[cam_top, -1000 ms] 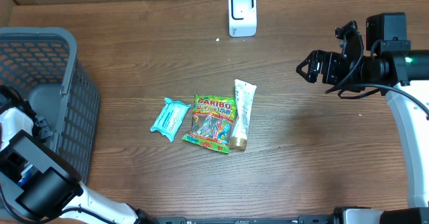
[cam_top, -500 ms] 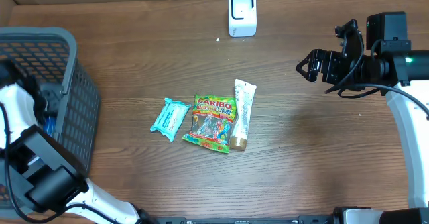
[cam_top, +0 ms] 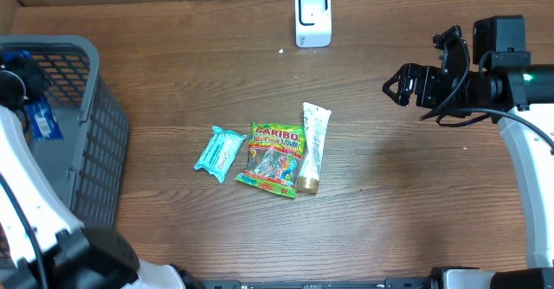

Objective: Scan the item barcode
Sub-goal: 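Reach into the basket and grasp the blue snack bar with left gripper, then place the blue snack bar right of the tube and release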

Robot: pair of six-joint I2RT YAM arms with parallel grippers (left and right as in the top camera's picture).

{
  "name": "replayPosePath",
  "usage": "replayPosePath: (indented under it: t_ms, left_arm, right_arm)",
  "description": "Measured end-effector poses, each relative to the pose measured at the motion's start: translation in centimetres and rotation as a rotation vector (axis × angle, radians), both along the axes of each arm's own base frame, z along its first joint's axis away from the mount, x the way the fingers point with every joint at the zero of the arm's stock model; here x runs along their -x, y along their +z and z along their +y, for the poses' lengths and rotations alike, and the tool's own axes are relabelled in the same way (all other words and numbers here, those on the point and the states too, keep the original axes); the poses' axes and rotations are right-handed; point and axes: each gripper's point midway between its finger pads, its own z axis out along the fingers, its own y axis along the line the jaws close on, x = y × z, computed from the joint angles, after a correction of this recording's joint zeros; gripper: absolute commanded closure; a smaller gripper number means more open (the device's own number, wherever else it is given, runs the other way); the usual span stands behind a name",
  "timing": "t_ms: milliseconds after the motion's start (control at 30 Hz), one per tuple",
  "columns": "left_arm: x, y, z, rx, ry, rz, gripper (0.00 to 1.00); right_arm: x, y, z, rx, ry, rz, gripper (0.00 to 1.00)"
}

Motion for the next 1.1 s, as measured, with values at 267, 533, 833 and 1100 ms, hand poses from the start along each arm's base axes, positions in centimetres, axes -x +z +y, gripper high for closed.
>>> replayPosePath:
  t_ms: [267,533,833,1100]
  left_arm:
    - [2.8,14.0,-6.6,-0.086,-0.117,-0.384,0.96]
    - [1.6,15.1,-22.2,0.099,-0.478,-0.416,0.96]
    - [-1.7,4.7,-41.6,0.448,-0.659,-0.063,0.96]
    - [0.0,-13.2,-57.5,0.620,-0.524,0.412,0.96]
  right_arm:
    - [0.1,-0.1,0.0,0.000,0.000,0.007,0.06]
    - [-1.2,0.6,-1.3,-0.017,-0.066,-0.034,0.06]
    - [-1.6,1.0,-8.0,-0.018,-0.261,-0.027,0.06]
    - [-0.7,0.6,-11.8,-0.022,-0.376,0.007,0.06]
